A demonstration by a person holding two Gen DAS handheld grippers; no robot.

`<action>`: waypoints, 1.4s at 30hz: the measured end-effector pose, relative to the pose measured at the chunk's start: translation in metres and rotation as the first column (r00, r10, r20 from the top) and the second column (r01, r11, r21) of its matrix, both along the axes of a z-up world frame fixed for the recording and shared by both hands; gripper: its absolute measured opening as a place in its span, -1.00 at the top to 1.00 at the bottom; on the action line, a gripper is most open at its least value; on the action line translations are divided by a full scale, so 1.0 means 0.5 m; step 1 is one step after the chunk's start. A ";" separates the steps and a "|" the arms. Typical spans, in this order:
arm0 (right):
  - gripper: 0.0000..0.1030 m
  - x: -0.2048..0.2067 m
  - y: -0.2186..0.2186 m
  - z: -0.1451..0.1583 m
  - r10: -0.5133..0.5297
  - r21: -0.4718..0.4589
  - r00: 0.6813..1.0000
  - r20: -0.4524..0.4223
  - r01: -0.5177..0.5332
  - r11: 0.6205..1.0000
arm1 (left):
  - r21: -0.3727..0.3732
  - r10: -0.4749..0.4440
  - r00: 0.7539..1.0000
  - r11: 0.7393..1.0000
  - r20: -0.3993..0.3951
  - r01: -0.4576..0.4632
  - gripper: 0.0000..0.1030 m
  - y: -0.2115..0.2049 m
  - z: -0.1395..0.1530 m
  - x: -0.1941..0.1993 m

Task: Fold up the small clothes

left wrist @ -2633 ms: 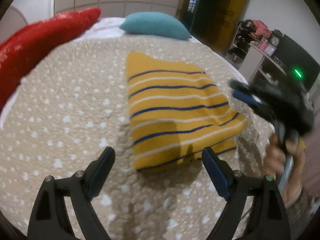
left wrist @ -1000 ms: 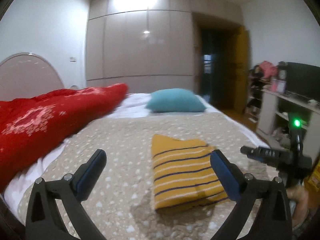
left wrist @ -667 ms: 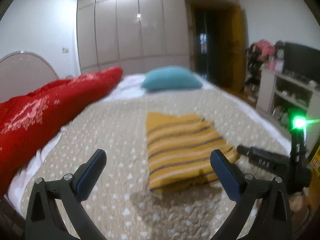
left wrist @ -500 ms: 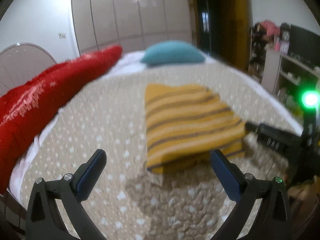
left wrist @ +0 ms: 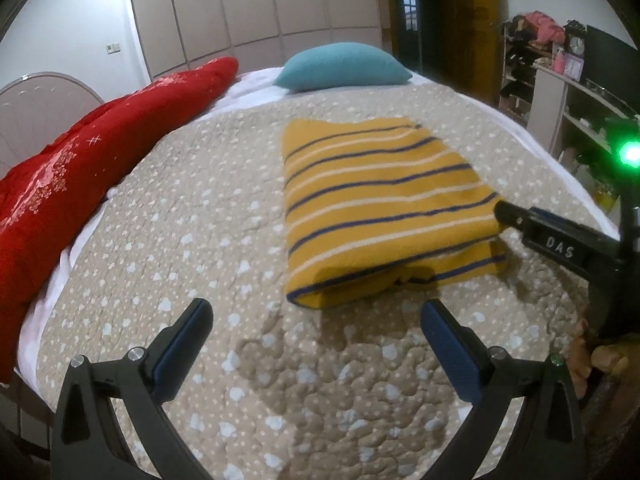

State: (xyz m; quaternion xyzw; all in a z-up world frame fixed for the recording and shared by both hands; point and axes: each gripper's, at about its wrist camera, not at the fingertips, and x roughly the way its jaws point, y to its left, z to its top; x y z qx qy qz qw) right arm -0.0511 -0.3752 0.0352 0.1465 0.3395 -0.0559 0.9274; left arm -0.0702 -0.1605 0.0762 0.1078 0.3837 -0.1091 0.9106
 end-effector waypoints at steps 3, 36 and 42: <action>-0.18 0.003 0.000 -0.004 0.001 0.000 1.000 -0.007 -0.001 1.000 | 0.007 0.010 1.000 1.000 -0.011 -0.010 -1.00 0.003 -0.008 0.003; -0.25 0.007 0.016 -0.011 0.005 -0.048 1.000 -0.016 -0.006 0.999 | 0.017 0.018 0.997 1.000 -0.074 -0.017 -1.00 0.017 -0.043 0.012; -0.27 0.005 0.019 -0.011 0.005 -0.057 1.000 -0.014 -0.005 0.998 | 0.013 0.016 0.997 1.000 -0.077 -0.015 -1.00 0.019 -0.045 0.012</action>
